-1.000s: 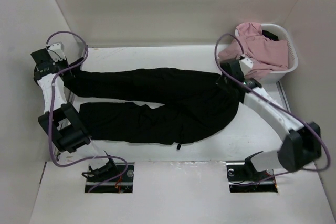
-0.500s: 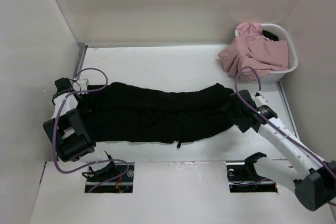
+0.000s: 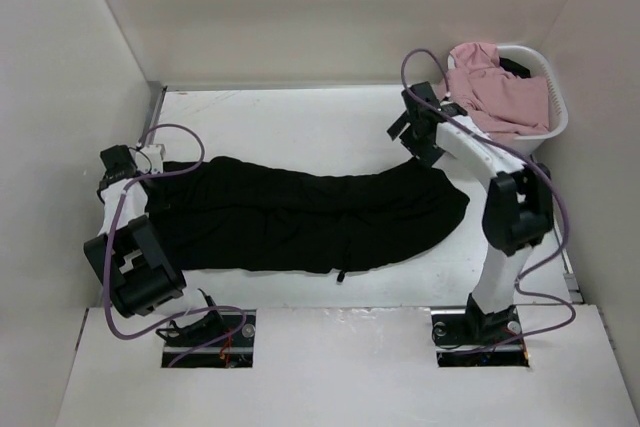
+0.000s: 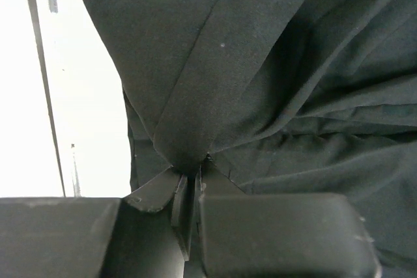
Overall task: Fold and stack the trousers
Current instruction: Fold the trousers
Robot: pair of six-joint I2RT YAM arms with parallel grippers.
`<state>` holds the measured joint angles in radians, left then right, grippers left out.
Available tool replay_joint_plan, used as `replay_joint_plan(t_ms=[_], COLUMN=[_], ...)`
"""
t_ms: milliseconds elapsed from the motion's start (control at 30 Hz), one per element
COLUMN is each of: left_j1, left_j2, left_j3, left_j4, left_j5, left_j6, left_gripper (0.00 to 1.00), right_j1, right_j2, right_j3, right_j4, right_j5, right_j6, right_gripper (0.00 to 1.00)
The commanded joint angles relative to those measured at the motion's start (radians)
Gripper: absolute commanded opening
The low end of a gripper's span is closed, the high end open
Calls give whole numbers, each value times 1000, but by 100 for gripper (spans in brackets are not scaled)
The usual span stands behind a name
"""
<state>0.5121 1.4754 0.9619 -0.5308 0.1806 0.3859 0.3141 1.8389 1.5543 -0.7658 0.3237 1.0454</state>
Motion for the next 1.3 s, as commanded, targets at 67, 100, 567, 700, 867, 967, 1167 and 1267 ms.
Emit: replay_joint_plan(t_ms=[67,100,567,700,867,967,1167,1267], left_j1=[35,42,79,75,75,65,55,50], left_j2=[-14,-10,75,63,-1,-53,-179,-224], left_j3=[20,30,319,438,396,240,-44,-98], left_j4=[55,58,75,77,25,-35,-60,-60], left_j5=[6,10,86,103,109,108,33,2], left_j6=[-11,-24,-156,-199,-165,-111,-13,30], left_gripper=[2,2,1,1,2,2,2,4], right_j1=[-40,-54,-117,-73,-62,-48,-19,-53], right_j2=[108,108,-159,-413,-729,-851,-1041,-1142], right_j3=[44,17,-157,-336,-688,-879,-1004,-972], right_j4=[-147,-145,146,359,488,476,23,-64], right_j5=[-38,-58,-103,-71,15,-1,34,64], right_j6=[-27,-25,-221,-274,-181,-70,218,187], right_gripper=[100,97,0,0,2,16,62,73])
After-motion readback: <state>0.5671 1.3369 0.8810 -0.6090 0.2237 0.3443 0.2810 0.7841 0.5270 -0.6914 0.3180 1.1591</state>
